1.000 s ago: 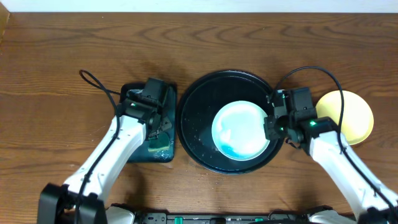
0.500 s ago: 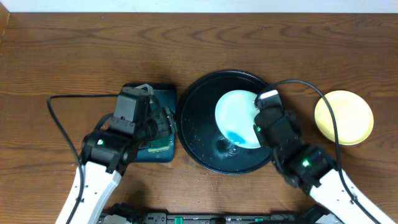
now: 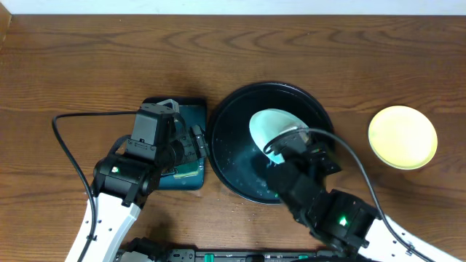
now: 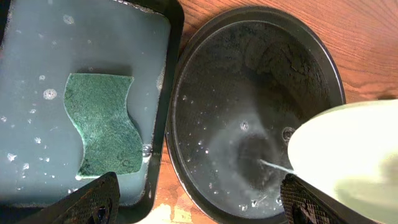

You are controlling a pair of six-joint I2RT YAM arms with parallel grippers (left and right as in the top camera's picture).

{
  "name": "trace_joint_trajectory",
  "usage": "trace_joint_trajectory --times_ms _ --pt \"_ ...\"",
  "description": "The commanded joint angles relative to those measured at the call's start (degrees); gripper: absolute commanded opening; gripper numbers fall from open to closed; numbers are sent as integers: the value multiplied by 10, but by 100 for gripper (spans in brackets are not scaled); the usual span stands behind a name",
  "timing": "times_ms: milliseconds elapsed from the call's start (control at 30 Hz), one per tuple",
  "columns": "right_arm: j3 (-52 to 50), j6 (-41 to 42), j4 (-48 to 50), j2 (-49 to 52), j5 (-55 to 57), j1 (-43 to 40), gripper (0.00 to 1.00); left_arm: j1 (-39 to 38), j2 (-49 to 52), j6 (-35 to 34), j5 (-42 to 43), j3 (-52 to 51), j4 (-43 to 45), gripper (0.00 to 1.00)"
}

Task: Clean dirty plates on tray and stack at the side
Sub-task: 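Lift the mint plate with the right gripper and flip it over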

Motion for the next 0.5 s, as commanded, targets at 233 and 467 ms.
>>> trace_joint_trajectory --times_ms 233,467 --pt "1 -138 52 -6 138 79 1 2 1 8 5 17 0 84" --pt "1 -169 89 -6 165 95 1 2 1 8 5 17 0 84"
